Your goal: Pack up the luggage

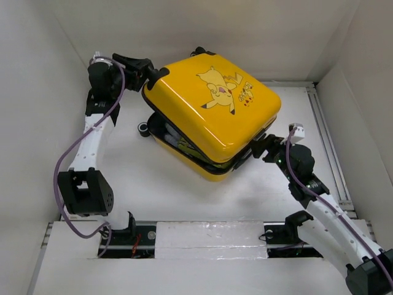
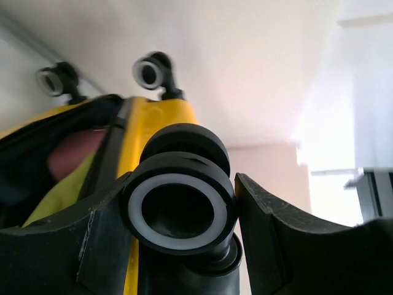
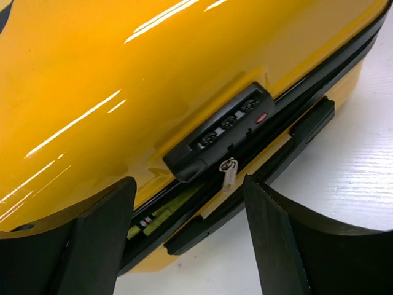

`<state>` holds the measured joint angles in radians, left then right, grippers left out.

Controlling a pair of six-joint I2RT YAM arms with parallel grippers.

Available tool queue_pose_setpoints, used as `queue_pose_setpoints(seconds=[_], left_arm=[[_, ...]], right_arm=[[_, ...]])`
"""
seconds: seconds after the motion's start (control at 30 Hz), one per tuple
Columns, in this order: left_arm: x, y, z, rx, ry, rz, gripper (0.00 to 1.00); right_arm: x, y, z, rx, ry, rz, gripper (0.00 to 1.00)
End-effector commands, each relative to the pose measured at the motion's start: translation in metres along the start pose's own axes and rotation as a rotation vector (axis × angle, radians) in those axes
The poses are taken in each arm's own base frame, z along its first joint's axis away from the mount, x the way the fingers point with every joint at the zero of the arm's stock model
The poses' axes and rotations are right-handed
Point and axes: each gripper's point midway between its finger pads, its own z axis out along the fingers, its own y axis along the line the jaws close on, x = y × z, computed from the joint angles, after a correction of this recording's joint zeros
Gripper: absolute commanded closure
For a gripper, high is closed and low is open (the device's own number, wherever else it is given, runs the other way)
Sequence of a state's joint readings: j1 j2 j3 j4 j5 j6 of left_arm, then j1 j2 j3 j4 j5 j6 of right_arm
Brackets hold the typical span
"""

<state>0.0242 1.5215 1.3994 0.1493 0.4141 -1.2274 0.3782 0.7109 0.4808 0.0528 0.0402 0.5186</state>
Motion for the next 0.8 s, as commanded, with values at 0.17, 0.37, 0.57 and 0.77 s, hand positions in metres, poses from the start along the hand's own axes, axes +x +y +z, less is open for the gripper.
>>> queue_pose_setpoints(seconds=[0.17,0.37,0.57,0.77], left_arm=[[0.005,-0.049,-0.050,0.223,-0.005,0.131,1.00],[0.027,0.037,-0.042,0.107,0.033,0.034,1.00],[0.015,0.084,-0.038,-0.035,-0.054,0.054,1.00],[-0.027,0.070,-0.037,-0.140,-0.209,0.209,0.27]], right_arm=[[-0.008,0.020,-0.004,-0.103,-0.028,-0.014,0.40],[0.001,0.009,-0.004,-0.071,-0.022,-0.022,0.45],[-0.001,0.007,-0.004,-0.059,-0.029,-0.022,0.35],[0.026,0.022,-0.009,-0.181,0.074,-0.048,0.65]])
